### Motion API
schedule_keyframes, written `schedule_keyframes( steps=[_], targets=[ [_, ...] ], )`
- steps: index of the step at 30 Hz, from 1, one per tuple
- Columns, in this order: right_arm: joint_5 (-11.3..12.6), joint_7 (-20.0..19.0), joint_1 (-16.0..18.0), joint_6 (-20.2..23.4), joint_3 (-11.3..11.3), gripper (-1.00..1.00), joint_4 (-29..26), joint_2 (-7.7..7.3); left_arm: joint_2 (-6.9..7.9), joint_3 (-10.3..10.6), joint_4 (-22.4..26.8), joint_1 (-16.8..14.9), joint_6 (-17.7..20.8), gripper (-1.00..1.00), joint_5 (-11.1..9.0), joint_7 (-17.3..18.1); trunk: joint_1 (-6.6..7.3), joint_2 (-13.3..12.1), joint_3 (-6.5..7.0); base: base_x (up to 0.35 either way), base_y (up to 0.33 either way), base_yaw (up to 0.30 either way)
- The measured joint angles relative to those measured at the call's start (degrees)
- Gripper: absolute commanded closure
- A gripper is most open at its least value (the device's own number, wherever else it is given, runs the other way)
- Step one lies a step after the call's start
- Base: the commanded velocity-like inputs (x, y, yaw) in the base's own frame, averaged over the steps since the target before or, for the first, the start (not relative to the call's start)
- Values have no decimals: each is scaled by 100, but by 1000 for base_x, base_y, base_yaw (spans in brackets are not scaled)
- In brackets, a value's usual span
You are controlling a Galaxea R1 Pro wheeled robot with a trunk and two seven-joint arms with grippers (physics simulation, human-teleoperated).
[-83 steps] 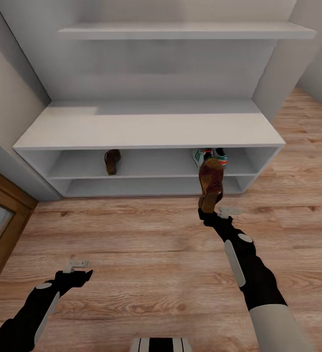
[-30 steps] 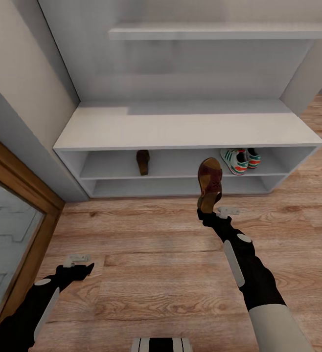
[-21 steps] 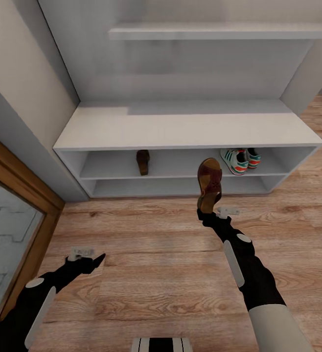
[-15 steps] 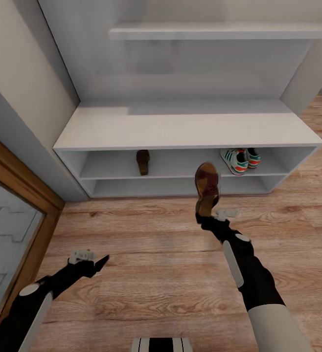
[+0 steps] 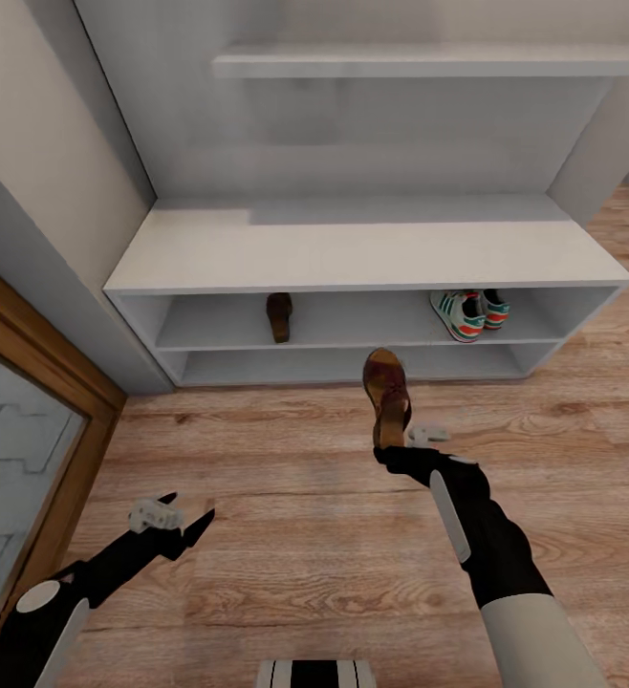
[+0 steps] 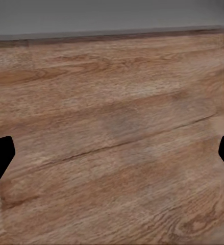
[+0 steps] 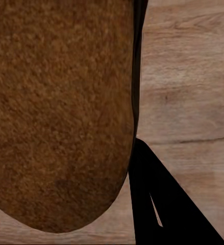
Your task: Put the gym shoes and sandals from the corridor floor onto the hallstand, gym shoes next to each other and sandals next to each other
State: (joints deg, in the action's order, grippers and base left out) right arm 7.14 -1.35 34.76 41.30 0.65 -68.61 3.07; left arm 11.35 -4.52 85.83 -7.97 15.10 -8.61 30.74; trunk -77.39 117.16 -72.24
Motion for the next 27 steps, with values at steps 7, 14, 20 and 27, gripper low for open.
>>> schedule_keyframes(
  steps=[7, 14, 20, 27],
  targets=[
    [-20, 2, 3, 354, 45, 100, -2, 0, -8, -737, -4, 11, -251, -100, 6, 1043, 0, 0, 0, 0, 0, 0],
    [-10, 0, 4, 982, 53, 100, -3, 12, -10, -931, -5, 30, -365, -100, 16, 1216, 0, 0, 0, 0, 0, 0],
    [14, -7, 4, 1437, 135, 100, 3, 70, -10, -936, -5, 32, -375, -100, 18, 1230, 0, 0, 0, 0, 0, 0],
    [21, -8, 4, 1651, 587, 100, 5, 97, -10, -939, -6, 32, -376, -100, 18, 1232, 0, 0, 0, 0, 0, 0]
  ],
)
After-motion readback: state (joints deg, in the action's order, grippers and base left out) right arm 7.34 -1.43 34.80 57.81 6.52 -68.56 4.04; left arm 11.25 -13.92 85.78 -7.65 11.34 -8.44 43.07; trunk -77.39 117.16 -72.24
